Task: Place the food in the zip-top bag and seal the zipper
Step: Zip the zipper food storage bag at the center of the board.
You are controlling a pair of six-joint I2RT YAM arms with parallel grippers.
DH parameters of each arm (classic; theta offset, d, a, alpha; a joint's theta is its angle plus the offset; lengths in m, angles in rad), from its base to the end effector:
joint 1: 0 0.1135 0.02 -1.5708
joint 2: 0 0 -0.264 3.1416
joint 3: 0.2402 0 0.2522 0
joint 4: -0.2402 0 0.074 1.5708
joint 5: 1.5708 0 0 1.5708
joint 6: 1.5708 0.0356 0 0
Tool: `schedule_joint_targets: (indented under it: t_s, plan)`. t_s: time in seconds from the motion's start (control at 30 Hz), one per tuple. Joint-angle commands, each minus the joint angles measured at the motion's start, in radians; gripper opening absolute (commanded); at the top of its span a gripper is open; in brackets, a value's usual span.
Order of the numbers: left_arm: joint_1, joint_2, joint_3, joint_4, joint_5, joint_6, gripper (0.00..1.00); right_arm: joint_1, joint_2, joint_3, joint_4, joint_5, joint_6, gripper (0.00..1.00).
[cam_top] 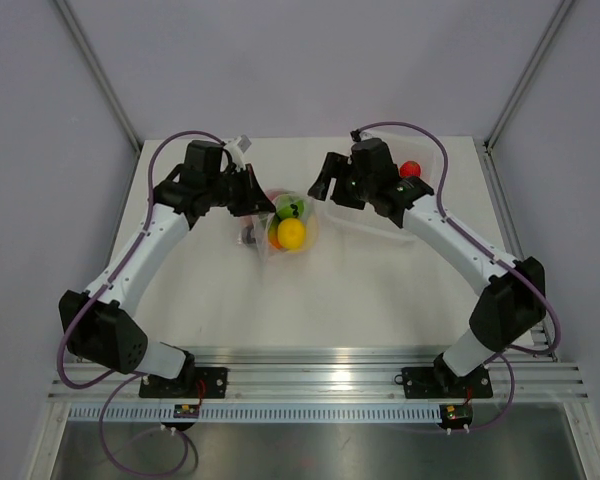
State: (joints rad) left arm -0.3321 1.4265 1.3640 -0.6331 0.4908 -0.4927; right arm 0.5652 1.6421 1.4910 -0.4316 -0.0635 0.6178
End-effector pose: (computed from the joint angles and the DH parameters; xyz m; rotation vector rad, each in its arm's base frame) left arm 0.2887 -0.1173 0.3518 0.0858 2.3604 -0.9782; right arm 0.3209 0.2062 0.3390 0.0207 2.2496 0.7348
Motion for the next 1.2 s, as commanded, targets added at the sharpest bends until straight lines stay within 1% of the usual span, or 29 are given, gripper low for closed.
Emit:
schedule_joint_targets:
  t_s: [0.0, 0.1, 0.2, 0.3, 0.4, 0.57, 0.67, 0.7, 0.77, 0.8, 0.87, 0.9, 0.93, 1.0, 1.03, 1.07, 1.1, 1.17]
  plan:
    - [0.001, -0.009, 0.058, 0.021, 0.025, 0.023, 0.00, 0.007, -0.138, -0.040, 0.063, 0.008, -0.053, 0.79]
    - [0.001, -0.003, 0.066, 0.019, 0.028, 0.023, 0.00, 0.021, -0.178, -0.066, 0.054, -0.012, -0.090, 0.80]
    - [0.001, 0.002, 0.063, 0.024, 0.028, 0.022, 0.00, 0.032, -0.211, -0.097, 0.065, -0.007, -0.108, 0.87]
    - [0.001, 0.003, 0.064, 0.023, 0.028, 0.023, 0.00, 0.042, -0.225, -0.113, 0.048, -0.004, -0.128, 0.87]
    - [0.001, 0.003, 0.076, 0.013, 0.026, 0.031, 0.00, 0.079, -0.208, -0.118, 0.004, -0.001, -0.159, 0.84]
    - [0.001, 0.009, 0.083, 0.012, 0.029, 0.034, 0.00, 0.125, -0.144, -0.126, -0.001, 0.002, -0.144, 0.77]
    - [0.001, 0.006, 0.084, 0.009, 0.040, 0.040, 0.00, 0.128, -0.111, -0.124, 0.013, 0.004, -0.130, 0.68]
    - [0.001, 0.005, 0.084, 0.000, 0.035, 0.049, 0.00, 0.128, -0.104, -0.121, 0.017, -0.005, -0.122, 0.57]
    - [0.001, 0.003, 0.081, -0.010, 0.031, 0.057, 0.00, 0.128, -0.075, -0.095, 0.019, -0.015, -0.118, 0.44]
    - [-0.001, 0.002, 0.080, -0.016, 0.035, 0.066, 0.00, 0.127, -0.065, -0.081, 0.016, -0.019, -0.113, 0.29]
    - [-0.004, 0.002, 0.078, -0.026, 0.045, 0.078, 0.00, 0.128, -0.048, -0.046, 0.019, -0.021, -0.099, 0.11]
    - [-0.016, 0.005, 0.087, -0.052, 0.046, 0.107, 0.00, 0.127, -0.047, -0.031, 0.024, -0.022, -0.086, 0.05]
    - [-0.024, 0.008, 0.098, -0.075, 0.046, 0.124, 0.04, 0.128, -0.048, -0.023, 0.037, -0.024, -0.079, 0.00]
    - [-0.044, 0.029, 0.138, -0.138, 0.042, 0.170, 0.60, 0.127, -0.045, -0.006, 0.051, -0.045, -0.056, 0.00]
    - [-0.051, 0.034, 0.147, -0.155, 0.035, 0.184, 0.79, 0.128, -0.045, -0.002, 0.068, -0.051, -0.046, 0.00]
    - [-0.059, 0.032, 0.159, -0.172, 0.022, 0.218, 0.92, 0.128, -0.044, 0.000, 0.080, -0.071, -0.035, 0.00]
    - [-0.073, 0.026, 0.176, -0.203, 0.011, 0.232, 0.99, 0.128, -0.047, 0.000, 0.093, -0.076, -0.011, 0.00]
    - [-0.085, 0.008, 0.185, -0.223, -0.014, 0.259, 0.99, 0.128, -0.051, -0.005, 0.123, -0.087, 0.017, 0.00]
